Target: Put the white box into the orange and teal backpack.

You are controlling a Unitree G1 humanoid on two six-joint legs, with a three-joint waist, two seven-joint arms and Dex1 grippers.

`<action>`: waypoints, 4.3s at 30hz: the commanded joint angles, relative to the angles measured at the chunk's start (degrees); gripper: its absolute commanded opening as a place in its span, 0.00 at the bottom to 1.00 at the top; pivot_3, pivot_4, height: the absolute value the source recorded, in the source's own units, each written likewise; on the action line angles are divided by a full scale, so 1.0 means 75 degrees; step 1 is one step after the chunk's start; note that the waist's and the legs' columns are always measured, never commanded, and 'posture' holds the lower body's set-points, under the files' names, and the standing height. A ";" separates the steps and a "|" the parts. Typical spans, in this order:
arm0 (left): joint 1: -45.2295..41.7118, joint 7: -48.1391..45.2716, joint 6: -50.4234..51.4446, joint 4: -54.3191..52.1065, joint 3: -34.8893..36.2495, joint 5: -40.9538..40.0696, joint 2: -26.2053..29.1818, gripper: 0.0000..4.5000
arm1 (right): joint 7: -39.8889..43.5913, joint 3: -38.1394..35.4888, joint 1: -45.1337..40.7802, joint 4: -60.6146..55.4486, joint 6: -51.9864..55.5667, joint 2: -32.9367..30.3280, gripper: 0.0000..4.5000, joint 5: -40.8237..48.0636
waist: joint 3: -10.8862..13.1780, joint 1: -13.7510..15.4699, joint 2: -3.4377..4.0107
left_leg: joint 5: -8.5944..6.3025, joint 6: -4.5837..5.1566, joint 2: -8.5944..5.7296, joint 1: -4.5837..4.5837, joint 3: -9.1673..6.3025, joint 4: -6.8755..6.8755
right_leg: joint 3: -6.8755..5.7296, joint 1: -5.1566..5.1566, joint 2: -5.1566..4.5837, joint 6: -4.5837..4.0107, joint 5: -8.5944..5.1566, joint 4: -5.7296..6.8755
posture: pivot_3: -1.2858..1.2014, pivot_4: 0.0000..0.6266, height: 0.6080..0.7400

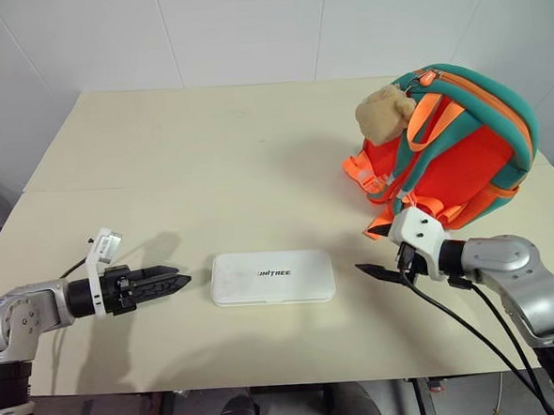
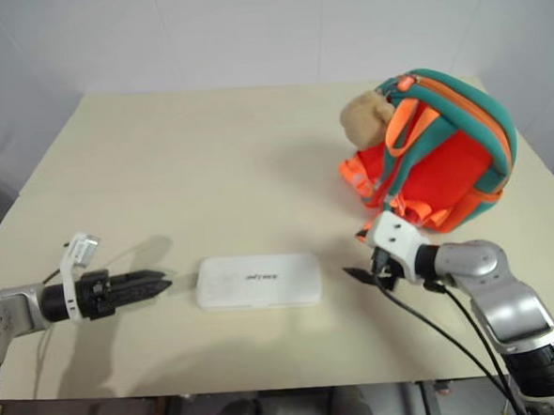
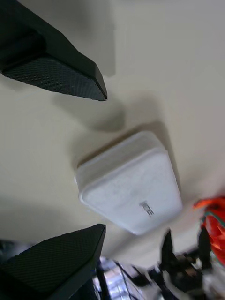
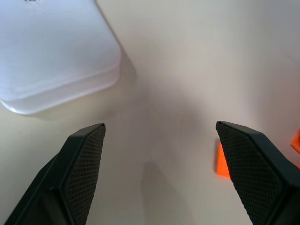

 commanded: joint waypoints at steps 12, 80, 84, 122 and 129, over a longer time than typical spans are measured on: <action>-0.0410 0.0727 0.0844 0.0664 -0.0311 -0.0438 -0.0686 1.00 | -0.0096 0.0597 -0.0344 -0.0334 -0.0024 0.0481 1.00 -0.0269 | 0.0000 0.0006 0.0000 | 0.0007 -0.0013 -0.0001 0.0003 0.0000 -0.0001 | 0.0001 -0.0001 0.0000 -0.0004 0.0003 -0.0005 | 0.52 0.24 1.00; -0.2370 0.0297 0.0775 0.2834 -0.1570 0.0000 -0.1649 0.33 | -0.0214 0.0515 -0.0370 -0.0473 -0.0014 0.0642 1.00 -0.0346 | -0.0003 0.0175 -0.0004 | 0.0011 -0.0015 -0.0003 0.0005 0.0002 0.0026 | 0.0003 0.0019 0.0006 -0.0001 0.0041 -0.0027 | 0.52 0.24 1.00; -0.2529 0.0644 0.1149 0.2962 -0.0980 -0.0223 -0.1726 0.33 | -0.0540 -0.0006 -0.0226 -0.0594 0.0058 0.0765 1.00 -0.0135 | -0.0003 0.0176 -0.0004 | 0.0011 -0.0016 -0.0001 0.0002 0.0001 0.0027 | 0.0004 0.0017 0.0008 -0.0001 0.0042 -0.0029 | 0.52 0.24 1.00; -0.2632 0.2822 0.2696 0.2537 0.1606 -0.1135 -0.2552 0.32 | -0.2499 -0.3291 -0.1100 0.1644 -0.0852 0.2133 1.00 0.1780 | -0.0002 0.0159 -0.0003 | 0.0043 -0.0074 0.0001 -0.0002 0.0021 -0.0011 | 0.0023 -0.0001 0.0011 0.0007 0.0047 -0.0033 | 0.52 0.24 1.00; -0.2568 0.2984 0.2826 0.2321 0.1793 -0.1195 -0.2617 0.32 | -0.2582 -0.2813 -0.1714 0.2448 -0.1128 0.2288 1.00 0.1480 | -0.0002 0.0145 -0.0003 | 0.0044 -0.0077 0.0001 -0.0006 0.0022 -0.0016 | 0.0023 -0.0005 0.0011 0.0007 0.0048 -0.0034 | 0.52 0.24 1.00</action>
